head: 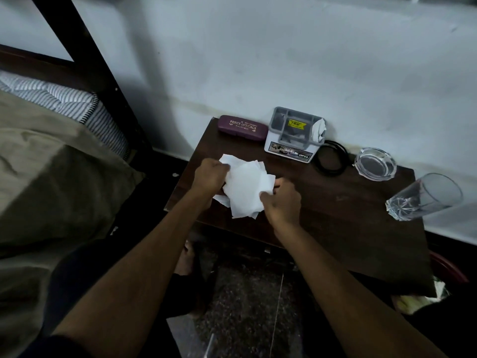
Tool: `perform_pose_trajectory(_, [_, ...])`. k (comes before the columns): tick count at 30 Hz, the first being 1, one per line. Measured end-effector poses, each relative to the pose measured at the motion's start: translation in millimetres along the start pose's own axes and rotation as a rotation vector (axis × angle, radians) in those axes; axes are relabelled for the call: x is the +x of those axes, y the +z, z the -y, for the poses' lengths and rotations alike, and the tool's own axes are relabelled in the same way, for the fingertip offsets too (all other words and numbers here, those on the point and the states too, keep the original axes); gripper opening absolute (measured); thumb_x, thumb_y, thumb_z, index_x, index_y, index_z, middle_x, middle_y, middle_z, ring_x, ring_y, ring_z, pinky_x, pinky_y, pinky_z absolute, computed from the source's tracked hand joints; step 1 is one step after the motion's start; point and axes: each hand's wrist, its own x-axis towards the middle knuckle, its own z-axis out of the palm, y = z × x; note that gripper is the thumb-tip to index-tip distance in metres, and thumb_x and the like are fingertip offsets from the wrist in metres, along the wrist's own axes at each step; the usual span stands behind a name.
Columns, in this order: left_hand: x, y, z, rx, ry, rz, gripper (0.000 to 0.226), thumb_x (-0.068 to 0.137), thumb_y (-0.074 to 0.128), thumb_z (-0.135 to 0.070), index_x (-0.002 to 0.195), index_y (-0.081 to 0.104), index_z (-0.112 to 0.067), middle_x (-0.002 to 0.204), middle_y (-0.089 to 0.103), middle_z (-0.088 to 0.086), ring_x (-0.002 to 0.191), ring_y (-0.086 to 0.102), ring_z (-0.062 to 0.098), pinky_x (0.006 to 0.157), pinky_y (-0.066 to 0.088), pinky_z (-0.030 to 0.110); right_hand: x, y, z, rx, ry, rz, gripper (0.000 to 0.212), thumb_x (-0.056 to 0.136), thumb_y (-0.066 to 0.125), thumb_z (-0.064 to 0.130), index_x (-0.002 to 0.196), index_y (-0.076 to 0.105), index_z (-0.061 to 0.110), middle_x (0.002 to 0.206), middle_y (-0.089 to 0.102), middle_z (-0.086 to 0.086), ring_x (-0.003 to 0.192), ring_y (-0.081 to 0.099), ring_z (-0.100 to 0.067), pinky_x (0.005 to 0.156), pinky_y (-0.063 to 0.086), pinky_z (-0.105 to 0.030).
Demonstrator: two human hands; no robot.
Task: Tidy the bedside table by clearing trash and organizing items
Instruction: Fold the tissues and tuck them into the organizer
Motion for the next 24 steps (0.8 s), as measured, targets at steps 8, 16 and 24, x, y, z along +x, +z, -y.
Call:
perform_pose_trajectory(8, [-21.6,6.5,-15.5,0.006,0.147,0.211,0.013,0.081,0.079,0.004,0.092,0.073,0.002,0.094,0.076,0.016,0.084,0.070,0.026,0.064,0.053,0.026,-4.0,-20.2,-7.6,-0.057,-0.116,0.003,0.045,0.083,0.077,0.033,0.120,0.062,0.011,0.101,0.070,-0.004,0.098,0.069,-0.028,0.086,0.057,-0.047])
perform_pose_trajectory(16, [-32.9,-12.9,-51.0,-0.363,0.114,0.348,0.031,0.092,0.073,-0.001,0.124,0.071,-0.001,0.115,0.079,0.015,0.101,0.078,0.032,0.073,0.065,0.039,8.6,-69.8,30.1,0.851,0.088,0.519,0.044,0.104,0.046,0.058,0.129,0.067,0.028,0.130,0.073,0.001,0.116,0.072,-0.021,0.095,0.060,-0.045])
perform_pose_trajectory(24, [-28.8,2.7,-39.1,-0.164,0.161,0.282,0.022,0.094,0.074,-0.006,0.114,0.074,0.003,0.112,0.078,0.019,0.104,0.076,0.035,0.082,0.064,0.042,22.9,-59.7,21.7,0.511,-0.030,0.307,0.027,0.101,0.065,0.017,0.128,0.068,0.012,0.117,0.078,-0.006,0.109,0.074,-0.027,0.083,0.060,-0.040])
